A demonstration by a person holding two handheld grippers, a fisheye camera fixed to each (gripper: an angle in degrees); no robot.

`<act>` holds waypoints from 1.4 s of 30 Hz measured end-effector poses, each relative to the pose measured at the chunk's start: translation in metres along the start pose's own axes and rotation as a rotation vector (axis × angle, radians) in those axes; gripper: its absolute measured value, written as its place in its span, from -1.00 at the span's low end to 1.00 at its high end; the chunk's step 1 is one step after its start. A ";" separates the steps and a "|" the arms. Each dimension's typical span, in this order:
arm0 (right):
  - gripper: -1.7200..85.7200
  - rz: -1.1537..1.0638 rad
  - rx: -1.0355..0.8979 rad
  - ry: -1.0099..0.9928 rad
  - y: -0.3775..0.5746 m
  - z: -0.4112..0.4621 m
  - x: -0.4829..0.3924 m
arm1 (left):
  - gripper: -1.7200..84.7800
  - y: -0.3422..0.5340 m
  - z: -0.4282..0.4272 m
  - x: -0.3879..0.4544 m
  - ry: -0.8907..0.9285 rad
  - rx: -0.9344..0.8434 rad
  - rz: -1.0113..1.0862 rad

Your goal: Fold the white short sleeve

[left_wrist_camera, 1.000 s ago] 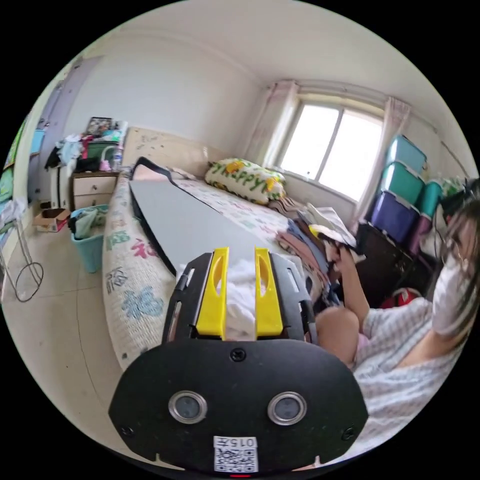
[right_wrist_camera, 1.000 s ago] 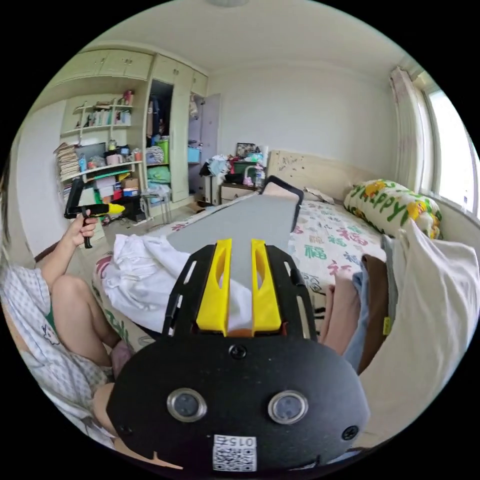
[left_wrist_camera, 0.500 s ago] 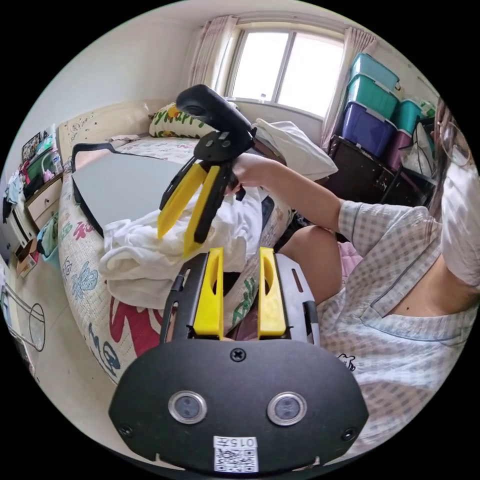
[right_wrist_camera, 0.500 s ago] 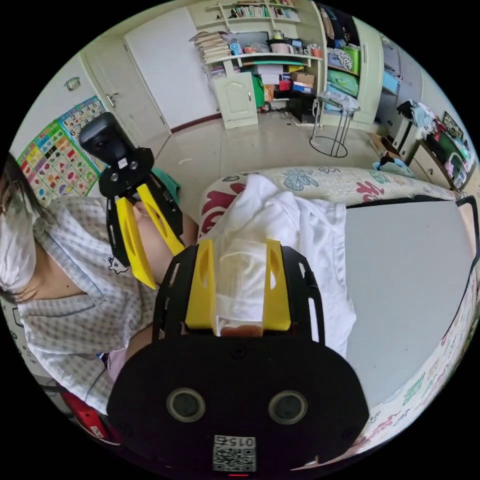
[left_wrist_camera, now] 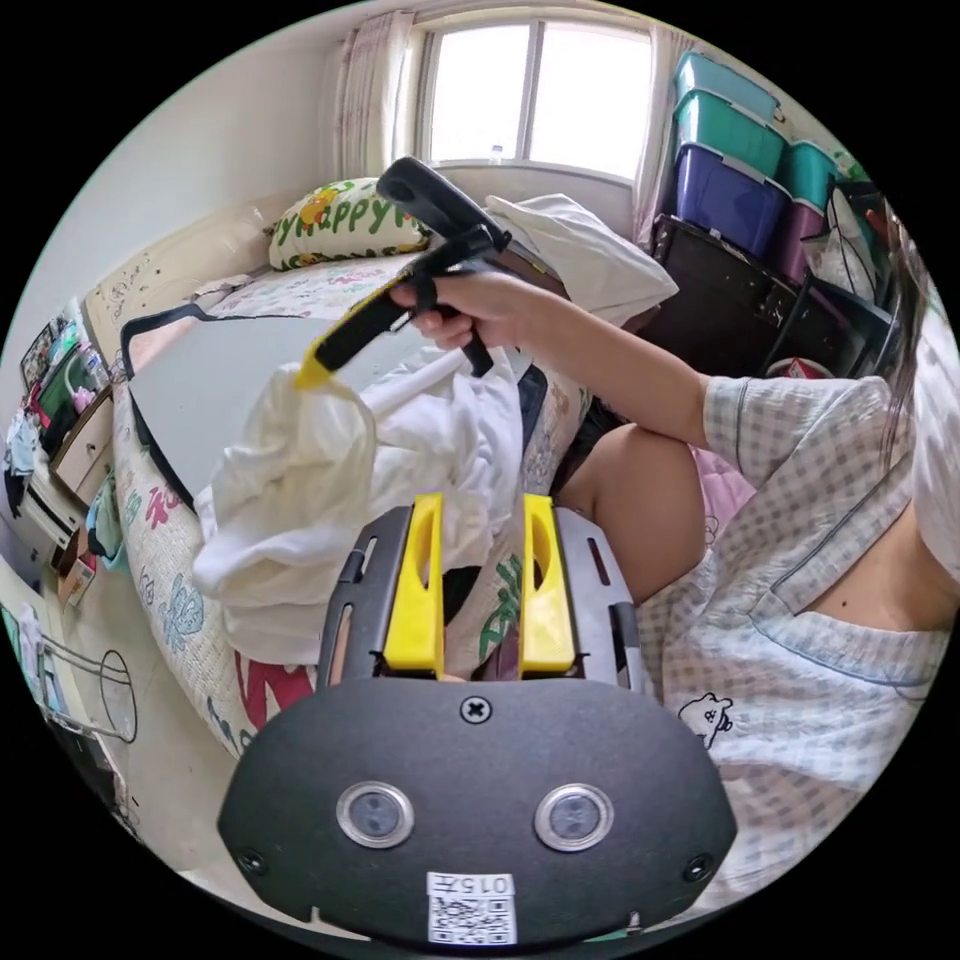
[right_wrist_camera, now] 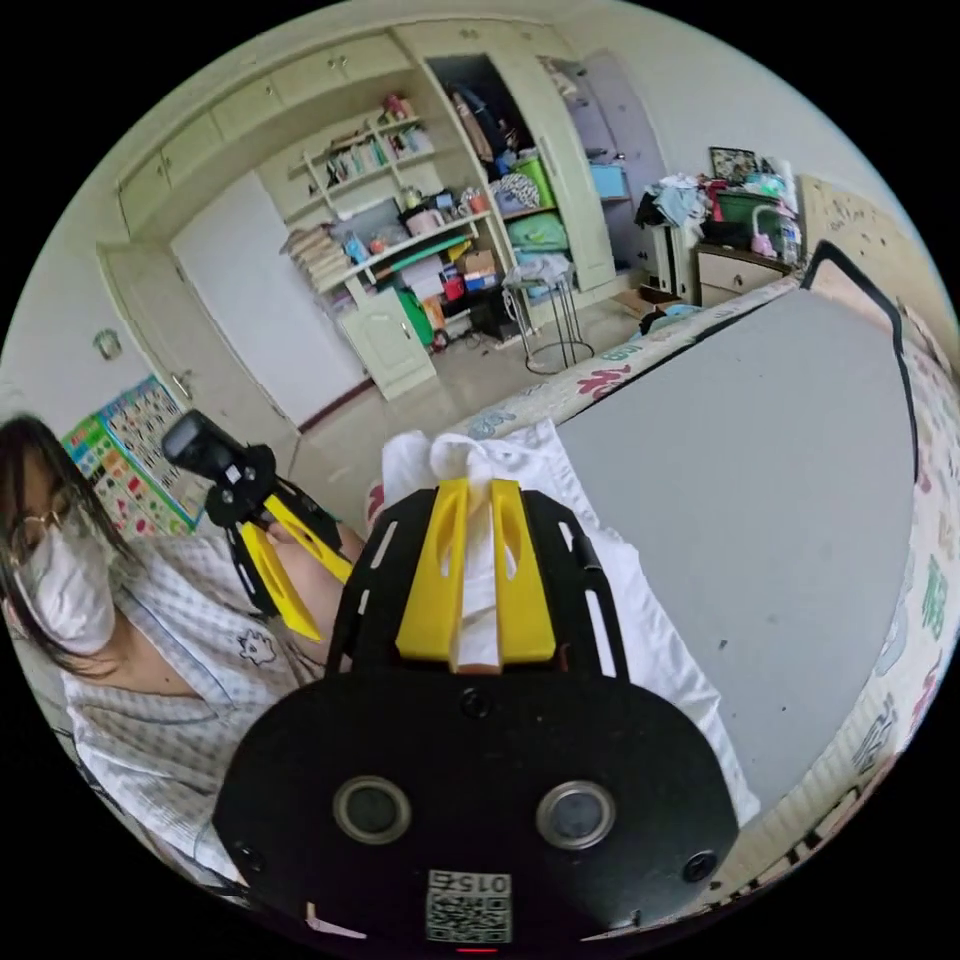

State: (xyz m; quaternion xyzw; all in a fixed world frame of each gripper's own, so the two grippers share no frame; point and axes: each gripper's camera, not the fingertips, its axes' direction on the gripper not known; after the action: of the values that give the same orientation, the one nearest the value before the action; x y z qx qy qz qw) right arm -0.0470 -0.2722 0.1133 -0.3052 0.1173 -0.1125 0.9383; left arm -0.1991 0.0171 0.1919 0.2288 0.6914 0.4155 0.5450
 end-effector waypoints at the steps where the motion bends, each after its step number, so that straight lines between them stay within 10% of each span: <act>1: -0.85 0.038 0.035 0.002 0.007 -0.009 0.008 | -0.70 -0.002 0.002 0.002 -0.036 0.004 -0.008; 12: -0.86 0.074 0.091 0.062 0.031 -0.027 0.017 | -0.91 -0.018 0.007 0.013 -0.158 -0.066 -0.019; 25: -0.96 0.078 0.223 -0.034 0.053 -0.057 0.022 | -0.79 0.040 -0.092 -0.003 -0.058 0.418 -0.161; 34: -0.96 0.074 0.195 0.062 0.053 -0.049 0.013 | -0.74 -0.012 -0.032 0.086 -0.602 0.050 0.072; 42: -0.96 0.081 0.194 0.076 0.057 -0.047 0.011 | -0.76 -0.024 -0.034 0.112 -0.632 0.093 0.083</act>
State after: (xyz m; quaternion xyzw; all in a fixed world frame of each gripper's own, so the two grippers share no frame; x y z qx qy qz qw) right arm -0.0421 -0.2558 0.0403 -0.2034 0.1535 -0.0967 0.9621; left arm -0.2622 0.0789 0.1109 0.3991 0.4961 0.3138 0.7044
